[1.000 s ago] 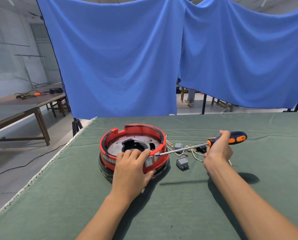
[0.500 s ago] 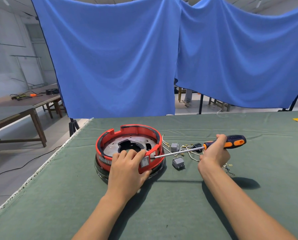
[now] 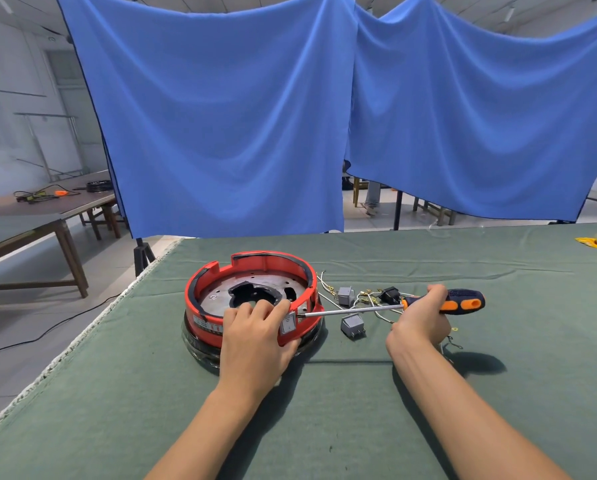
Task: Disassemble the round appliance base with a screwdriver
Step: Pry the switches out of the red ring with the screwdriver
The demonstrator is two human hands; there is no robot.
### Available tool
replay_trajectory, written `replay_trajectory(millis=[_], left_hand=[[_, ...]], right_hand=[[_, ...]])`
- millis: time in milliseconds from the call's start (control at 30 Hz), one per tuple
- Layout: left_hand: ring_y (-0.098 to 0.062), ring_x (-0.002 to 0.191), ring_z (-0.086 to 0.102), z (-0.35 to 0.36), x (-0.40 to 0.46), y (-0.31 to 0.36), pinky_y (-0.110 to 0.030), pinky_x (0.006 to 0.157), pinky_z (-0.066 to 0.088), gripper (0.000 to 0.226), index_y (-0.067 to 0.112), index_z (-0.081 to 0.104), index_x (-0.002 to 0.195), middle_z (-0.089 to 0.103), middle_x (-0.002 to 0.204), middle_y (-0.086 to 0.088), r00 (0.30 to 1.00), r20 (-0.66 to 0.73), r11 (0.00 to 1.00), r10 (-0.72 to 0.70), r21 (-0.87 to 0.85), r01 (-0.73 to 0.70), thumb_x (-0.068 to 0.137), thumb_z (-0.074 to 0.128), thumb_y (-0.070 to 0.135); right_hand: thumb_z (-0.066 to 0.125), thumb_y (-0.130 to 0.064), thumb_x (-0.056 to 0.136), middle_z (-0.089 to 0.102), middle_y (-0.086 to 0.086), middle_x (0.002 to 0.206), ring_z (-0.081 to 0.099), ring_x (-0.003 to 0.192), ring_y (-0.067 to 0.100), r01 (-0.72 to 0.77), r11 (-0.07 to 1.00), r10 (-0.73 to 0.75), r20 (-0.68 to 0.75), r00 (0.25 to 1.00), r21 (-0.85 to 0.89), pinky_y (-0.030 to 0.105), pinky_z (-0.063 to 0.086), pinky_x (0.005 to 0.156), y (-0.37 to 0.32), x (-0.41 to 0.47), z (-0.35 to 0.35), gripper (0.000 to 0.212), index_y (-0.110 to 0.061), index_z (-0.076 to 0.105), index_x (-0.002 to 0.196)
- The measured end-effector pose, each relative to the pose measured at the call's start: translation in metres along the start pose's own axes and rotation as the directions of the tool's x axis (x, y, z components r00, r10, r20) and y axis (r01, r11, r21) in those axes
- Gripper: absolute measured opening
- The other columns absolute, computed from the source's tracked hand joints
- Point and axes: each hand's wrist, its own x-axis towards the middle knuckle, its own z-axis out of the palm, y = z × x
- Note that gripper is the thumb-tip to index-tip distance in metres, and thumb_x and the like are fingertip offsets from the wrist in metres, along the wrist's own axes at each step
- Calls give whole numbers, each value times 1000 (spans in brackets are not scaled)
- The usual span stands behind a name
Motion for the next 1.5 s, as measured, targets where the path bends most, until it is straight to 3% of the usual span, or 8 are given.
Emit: replay_trajectory(millis=[167, 467, 800, 1067, 1233, 1500], left_hand=[[-27, 72, 61, -1, -2, -2, -39, 66, 45, 59, 16, 71, 104, 67, 87, -1, 1000, -12, 999, 26, -47, -26, 51, 89, 33], [-26, 75, 61, -1, -2, -3, -38, 68, 43, 58, 17, 70, 106, 67, 91, -1, 1000, 0, 998, 23, -64, -23, 53, 87, 34], [-27, 78, 64, -3, -2, -5, -40, 68, 45, 60, 16, 71, 104, 69, 99, -1, 999, 5, 995, 49, -85, -49, 48, 89, 30], [-27, 78, 65, -2, 0, -6, -40, 66, 47, 64, 16, 71, 105, 69, 95, -1, 998, 34, 996, 58, -73, -55, 46, 90, 32], [-24, 75, 65, -5, 2, -6, -39, 63, 48, 64, 18, 72, 103, 68, 87, 1, 997, 57, 997, 49, -66, -45, 45, 91, 35], [-26, 74, 64, -5, 3, -3, -39, 65, 46, 61, 17, 72, 101, 68, 84, 0, 999, 49, 998, 17, -56, -14, 46, 91, 33]], right_hand=[[55, -38, 76, 52, -6, 54, 47, 51, 15, 2, 999, -1, 4, 1000, -43, 28, 34, 47, -4, 1, 12, 27, -16, 51, 62], [57, -38, 75, 53, -3, 51, 46, 50, 18, 82, 980, -55, 149, 987, -182, 31, 31, 48, -13, 2, 47, 27, -15, 52, 63], [56, -39, 75, 52, -2, 57, 45, 51, 17, 239, 883, -85, 364, 928, -404, 29, 30, 48, -15, -10, 97, 28, -15, 50, 63], [57, -37, 77, 54, -1, 63, 47, 55, 16, 280, 821, -41, 437, 898, -498, 29, 31, 49, -9, -13, 115, 25, -15, 49, 67], [56, -37, 77, 55, -1, 61, 47, 54, 16, 245, 871, -57, 407, 912, -426, 29, 31, 50, -14, -5, 100, 26, -14, 51, 67], [58, -39, 75, 54, -8, 45, 46, 47, 14, 167, 967, -128, 198, 972, -195, 30, 31, 48, -19, -2, 52, 27, -16, 53, 60]])
